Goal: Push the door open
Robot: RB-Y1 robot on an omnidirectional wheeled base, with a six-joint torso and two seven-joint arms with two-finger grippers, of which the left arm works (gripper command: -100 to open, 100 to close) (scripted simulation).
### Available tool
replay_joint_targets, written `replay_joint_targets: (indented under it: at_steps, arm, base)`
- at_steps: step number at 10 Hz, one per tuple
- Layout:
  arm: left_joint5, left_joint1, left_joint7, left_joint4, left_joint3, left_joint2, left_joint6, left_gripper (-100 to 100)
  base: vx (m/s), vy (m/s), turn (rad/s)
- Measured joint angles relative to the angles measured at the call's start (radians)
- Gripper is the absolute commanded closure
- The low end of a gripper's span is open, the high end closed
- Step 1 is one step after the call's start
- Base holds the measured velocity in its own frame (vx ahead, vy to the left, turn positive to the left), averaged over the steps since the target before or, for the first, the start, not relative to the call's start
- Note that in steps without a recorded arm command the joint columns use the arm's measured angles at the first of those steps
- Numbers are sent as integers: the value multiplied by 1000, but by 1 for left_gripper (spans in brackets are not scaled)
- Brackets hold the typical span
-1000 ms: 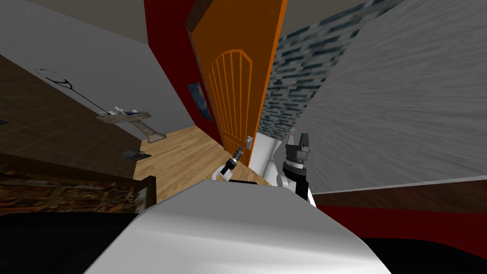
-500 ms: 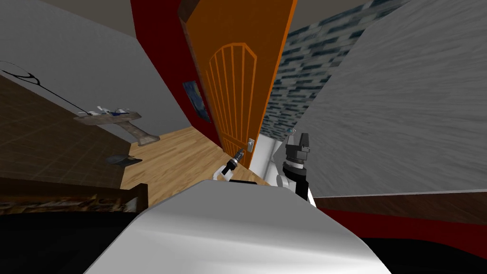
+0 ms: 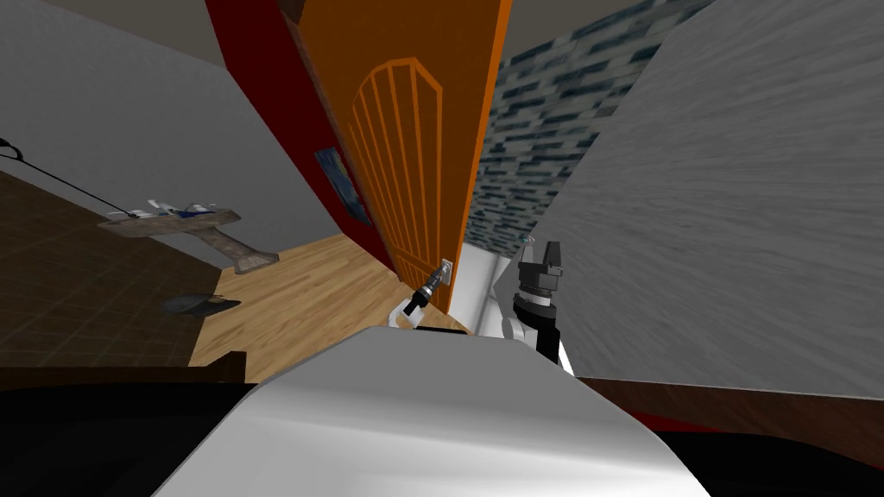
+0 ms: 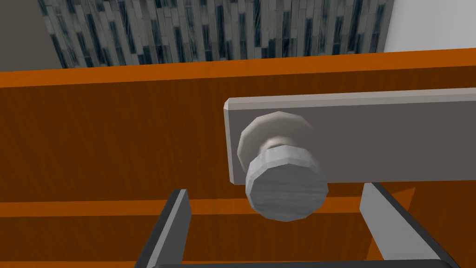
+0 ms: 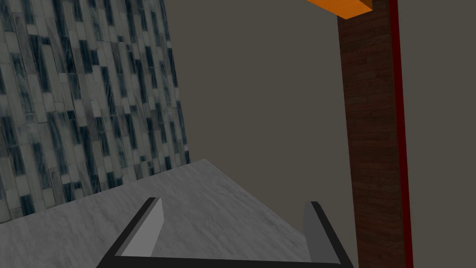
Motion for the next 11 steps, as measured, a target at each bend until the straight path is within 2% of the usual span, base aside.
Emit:
replay_joint_targets:
  at_steps: [1, 2, 8, 9, 10, 11]
  arm:
    - [1, -5, -2, 12, 5, -5, -4, -100]
    - [1, -6, -2, 13, 5, -6, -5, 100]
    - [1, -12, -2, 11, 7, -7, -3, 100]
    - [3, -21, -7, 30, 15, -11, -5, 100]
    - [8, -43, -15, 73, 32, -18, -15, 100]
    - [9, -45, -27, 85, 47, -22, -18, 100]
  base:
    - [90, -49, 2]
    - [-8, 7, 4]
    - [0, -5, -8]
    - [70, -118, 12]
    - [78, -129, 20]
    - [60, -100, 13]
